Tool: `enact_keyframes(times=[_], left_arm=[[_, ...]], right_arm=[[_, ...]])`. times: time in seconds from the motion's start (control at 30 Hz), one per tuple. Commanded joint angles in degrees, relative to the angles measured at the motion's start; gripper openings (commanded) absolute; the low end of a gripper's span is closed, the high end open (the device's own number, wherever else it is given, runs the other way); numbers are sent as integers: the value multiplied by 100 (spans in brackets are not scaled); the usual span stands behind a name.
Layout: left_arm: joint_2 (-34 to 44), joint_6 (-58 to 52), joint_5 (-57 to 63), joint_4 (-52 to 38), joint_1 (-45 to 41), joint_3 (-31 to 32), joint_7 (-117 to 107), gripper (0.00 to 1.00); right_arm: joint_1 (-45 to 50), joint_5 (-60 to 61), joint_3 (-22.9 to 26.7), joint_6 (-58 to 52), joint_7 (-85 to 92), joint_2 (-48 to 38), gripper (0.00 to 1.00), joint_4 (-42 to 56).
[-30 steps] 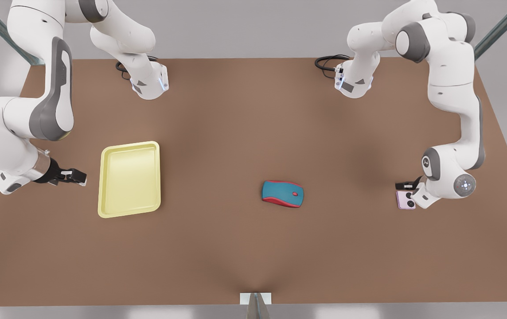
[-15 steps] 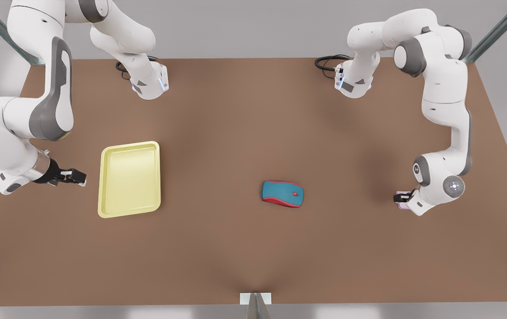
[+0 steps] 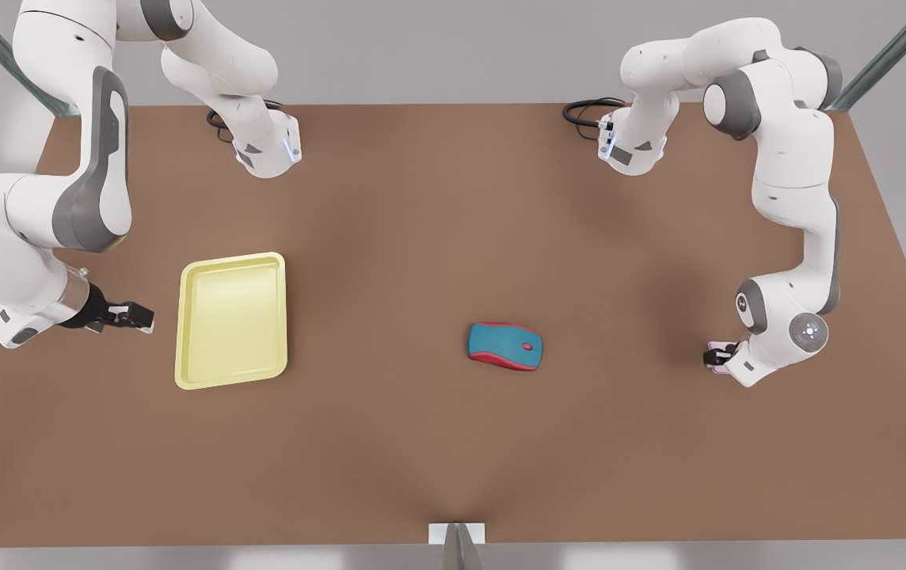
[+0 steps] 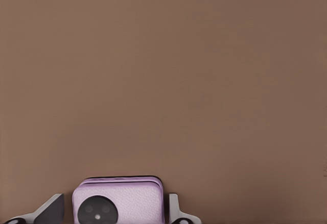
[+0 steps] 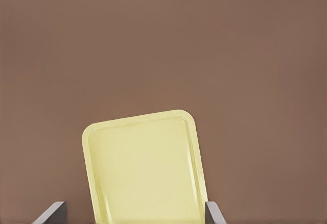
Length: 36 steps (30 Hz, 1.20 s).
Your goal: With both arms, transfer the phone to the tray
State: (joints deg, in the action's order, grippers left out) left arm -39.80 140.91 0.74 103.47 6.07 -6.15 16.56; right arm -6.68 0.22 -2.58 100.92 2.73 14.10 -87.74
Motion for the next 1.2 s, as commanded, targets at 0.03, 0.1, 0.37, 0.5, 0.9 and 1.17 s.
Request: enact_keyframes(times=[0.03, 0.1, 0.37, 0.5, 0.9, 1.17], left_arm=[[-10, 25, -30, -2, -1, 0, 137, 95], [-1, 25, -47, -2, 8, 0, 137, 77], [43, -46, -47, -11, 8, 0, 163, 77], [69, -212, -47, -239, -1, 0, 155, 77], [34, -2286, -21, -2102, -1081, 650, -2007, 77], [-440, -2454, -56, -3166, -3174, 668, -4934, 77]], right_arm=[[0, 4, -5, -2, 17, -3, 100, 3], [0, 4, 3, -2, 17, -3, 100, 3], [-18, 4, 3, -11, 43, -3, 100, 3], [-18, 4, 3, -11, 43, 6, 100, 3], [-18, 4, -6, -11, 52, 14, 100, 3], [-44, 4, 3, -11, 52, 14, 100, 3]])
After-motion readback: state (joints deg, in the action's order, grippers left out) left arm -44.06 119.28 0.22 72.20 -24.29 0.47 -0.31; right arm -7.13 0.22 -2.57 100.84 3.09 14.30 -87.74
